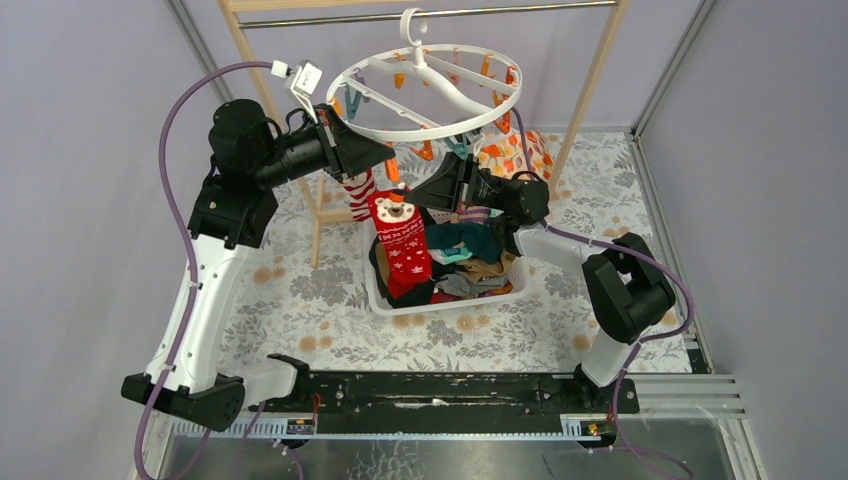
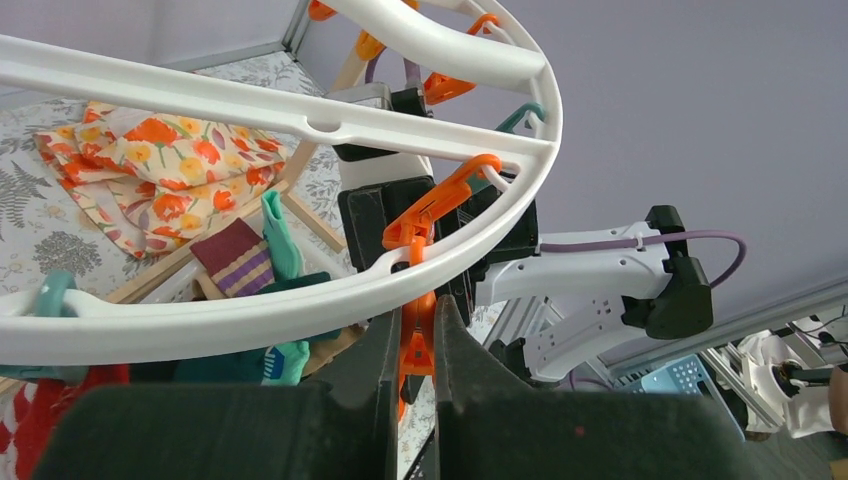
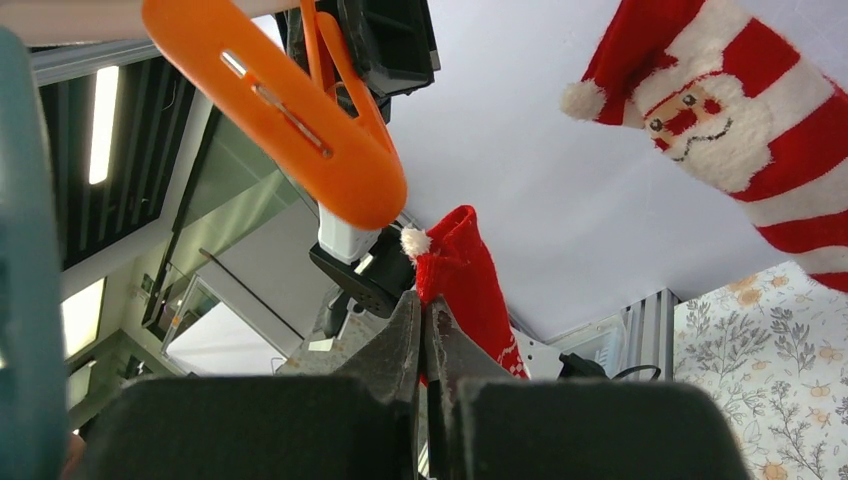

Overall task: Clip the socks to the hanger
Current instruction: Clamp the sock onto the hanger.

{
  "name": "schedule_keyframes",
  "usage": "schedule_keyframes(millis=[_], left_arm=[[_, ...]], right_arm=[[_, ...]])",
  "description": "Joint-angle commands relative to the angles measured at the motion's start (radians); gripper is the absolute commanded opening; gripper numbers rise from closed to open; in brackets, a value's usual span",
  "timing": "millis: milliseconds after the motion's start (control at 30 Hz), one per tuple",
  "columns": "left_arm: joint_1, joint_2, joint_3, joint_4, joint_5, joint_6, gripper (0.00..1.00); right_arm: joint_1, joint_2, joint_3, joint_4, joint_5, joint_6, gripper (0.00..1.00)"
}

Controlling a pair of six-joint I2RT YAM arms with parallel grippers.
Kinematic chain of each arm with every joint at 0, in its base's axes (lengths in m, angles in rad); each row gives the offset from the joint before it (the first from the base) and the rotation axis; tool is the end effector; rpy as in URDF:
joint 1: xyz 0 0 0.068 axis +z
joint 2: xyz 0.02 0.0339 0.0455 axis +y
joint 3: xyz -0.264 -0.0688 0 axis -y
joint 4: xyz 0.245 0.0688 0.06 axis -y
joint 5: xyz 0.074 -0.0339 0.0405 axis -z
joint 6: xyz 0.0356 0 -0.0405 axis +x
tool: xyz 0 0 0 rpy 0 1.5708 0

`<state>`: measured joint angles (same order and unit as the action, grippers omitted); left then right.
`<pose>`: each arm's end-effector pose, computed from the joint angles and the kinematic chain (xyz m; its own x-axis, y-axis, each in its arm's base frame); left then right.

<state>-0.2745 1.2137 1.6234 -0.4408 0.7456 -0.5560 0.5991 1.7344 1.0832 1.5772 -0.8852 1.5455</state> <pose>0.2135 -0.0852 0.5104 -0.4750 -0.2691 -0.8378 0.7077 0.4490 -0.5455 0.2754 0.2214 0.3503 -0.7243 0.2718 -0.6336 -0.6786 -0.4439 0.5852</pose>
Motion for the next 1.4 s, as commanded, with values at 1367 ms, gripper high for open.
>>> schedule_keyframes(millis=[1367], left_arm=[[0.047,0.006,-0.018,0.097,0.165,-0.033,0.00]], right_arm=[[-0.024,-0.024,0.137,0.138,-0.044,0.010,0.00]])
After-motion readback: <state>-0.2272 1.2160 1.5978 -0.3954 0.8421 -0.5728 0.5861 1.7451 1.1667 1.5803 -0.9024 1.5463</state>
